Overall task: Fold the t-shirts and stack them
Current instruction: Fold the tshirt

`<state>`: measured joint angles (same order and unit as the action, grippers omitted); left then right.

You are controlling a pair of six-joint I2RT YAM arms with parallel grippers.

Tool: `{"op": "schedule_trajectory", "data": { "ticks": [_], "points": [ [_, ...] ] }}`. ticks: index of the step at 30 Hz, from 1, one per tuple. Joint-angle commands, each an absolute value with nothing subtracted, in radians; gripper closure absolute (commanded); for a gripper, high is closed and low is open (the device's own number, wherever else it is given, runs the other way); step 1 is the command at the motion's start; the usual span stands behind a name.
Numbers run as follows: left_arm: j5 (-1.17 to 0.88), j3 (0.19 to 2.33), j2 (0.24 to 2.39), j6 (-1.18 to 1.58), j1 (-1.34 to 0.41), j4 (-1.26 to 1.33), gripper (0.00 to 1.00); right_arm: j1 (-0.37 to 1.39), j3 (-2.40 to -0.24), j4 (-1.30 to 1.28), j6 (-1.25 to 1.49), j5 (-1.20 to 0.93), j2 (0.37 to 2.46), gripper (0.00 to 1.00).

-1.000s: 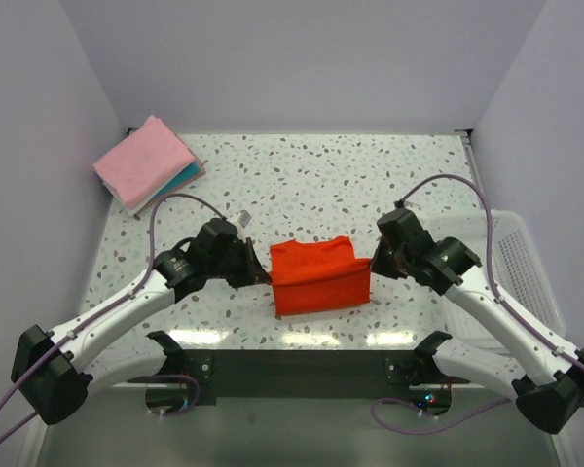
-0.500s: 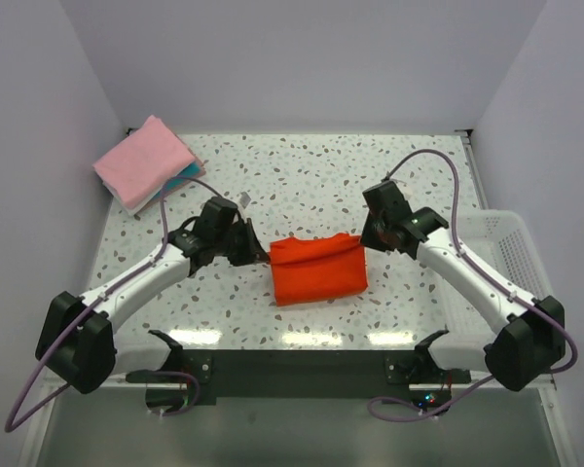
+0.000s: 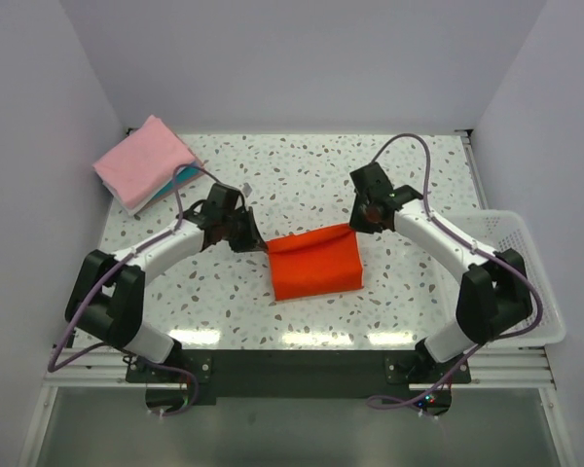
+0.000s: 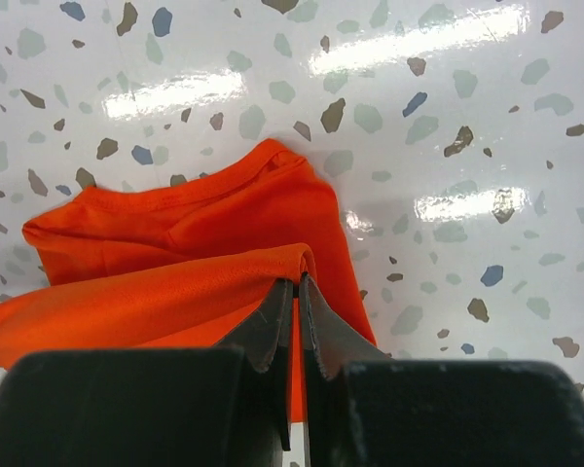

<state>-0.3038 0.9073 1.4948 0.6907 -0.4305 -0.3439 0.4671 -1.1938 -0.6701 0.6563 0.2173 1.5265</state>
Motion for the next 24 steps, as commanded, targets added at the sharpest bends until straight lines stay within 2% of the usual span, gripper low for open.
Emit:
{"op": "schedule_trajectory", "data": {
  "ticks": [1,11,14,15,17,18,19,22,24],
  "points": [
    [-0.287,0.962,1.542,0.630,-0.400,-0.339,1.00,0.440,-1.256,-0.646,0.614,0.276,1.560,1.00],
    [-0.337,1.006,1.675,0.604,-0.384,-0.273,1.00,0.428,-1.313,-0.673,0.606,0.293,1.654,1.00],
    [-0.333,1.014,1.689,0.607,-0.377,-0.250,0.88,0.426,-1.325,-0.680,0.601,0.290,1.674,1.00],
    [-0.330,1.019,1.690,0.610,-0.374,-0.247,0.71,0.425,-1.331,-0.680,0.598,0.291,1.678,1.00],
    [-0.325,1.034,1.686,0.614,-0.370,-0.248,0.48,0.423,-1.361,-0.692,0.588,0.281,1.692,0.76],
    [-0.324,1.038,1.680,0.611,-0.370,-0.255,0.30,0.423,-1.376,-0.698,0.577,0.276,1.693,0.63],
    [-0.313,1.043,1.665,0.609,-0.370,-0.259,0.24,0.423,-1.400,-0.706,0.569,0.262,1.684,0.44],
    [-0.308,1.028,1.631,0.603,-0.370,-0.249,0.15,0.425,-1.428,-0.706,0.534,0.265,1.648,0.30],
    [-0.325,0.987,1.599,0.607,-0.370,-0.212,0.13,0.426,-1.427,-0.701,0.503,0.238,1.603,0.29]
  ]
}}
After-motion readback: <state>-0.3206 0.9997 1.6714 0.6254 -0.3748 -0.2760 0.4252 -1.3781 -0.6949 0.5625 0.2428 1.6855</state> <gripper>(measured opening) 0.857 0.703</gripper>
